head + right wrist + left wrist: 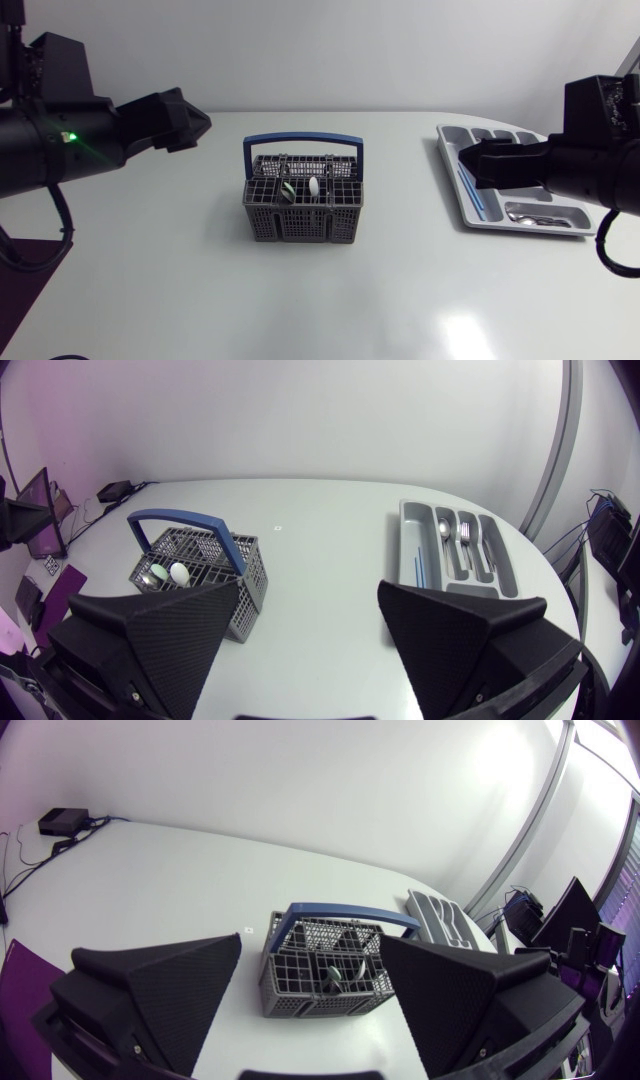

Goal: Unload the cutlery basket into the drawer organizer.

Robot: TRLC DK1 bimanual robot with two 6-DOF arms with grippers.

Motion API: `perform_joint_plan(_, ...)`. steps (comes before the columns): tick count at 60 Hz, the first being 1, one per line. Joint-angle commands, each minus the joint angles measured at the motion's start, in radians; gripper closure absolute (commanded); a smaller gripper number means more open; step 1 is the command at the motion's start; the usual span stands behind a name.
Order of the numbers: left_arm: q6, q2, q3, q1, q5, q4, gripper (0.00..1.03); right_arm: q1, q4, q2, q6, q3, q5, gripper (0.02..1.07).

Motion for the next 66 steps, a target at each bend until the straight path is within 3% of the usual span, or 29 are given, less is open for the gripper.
perform_joint_plan(1, -0.075, 0.037, 0.041, -0.035, 0.004, -0.015, 0.06, 0.016, -0.026, 0.025, 0.048, 0.028, -0.008, 0.07)
perform_joint_plan(14, -0.203, 0.174, 0.115, -0.04, 0.111, -0.084, 0.06, 0.038, -0.081, 0.074, 0.104, 0.064, -0.041, 0.07)
perform_joint_plan(40, -0.258, 0.336, 0.273, -0.052, 0.142, -0.217, 0.11, 0.095, -0.219, 0.222, 0.183, 0.178, -0.069, 0.07)
perform_joint_plan(48, -0.289, 0.393, 0.329, -0.046, 0.189, -0.302, 0.14, 0.101, -0.316, 0.299, 0.223, 0.245, -0.13, 0.07)
perform_joint_plan(57, -0.299, 0.444, 0.358, -0.04, 0.252, -0.331, 0.12, 0.111, -0.368, 0.345, 0.247, 0.29, -0.135, 0.07)
perform_joint_plan(60, -0.301, 0.458, 0.366, -0.041, 0.286, -0.331, 0.04, 0.122, -0.388, 0.356, 0.262, 0.302, -0.136, 0.07)
perform_joint_plan(66, -0.306, 0.49, 0.378, -0.04, 0.315, -0.346, 0.04, 0.125, -0.437, 0.387, 0.273, 0.334, -0.142, 0.07)
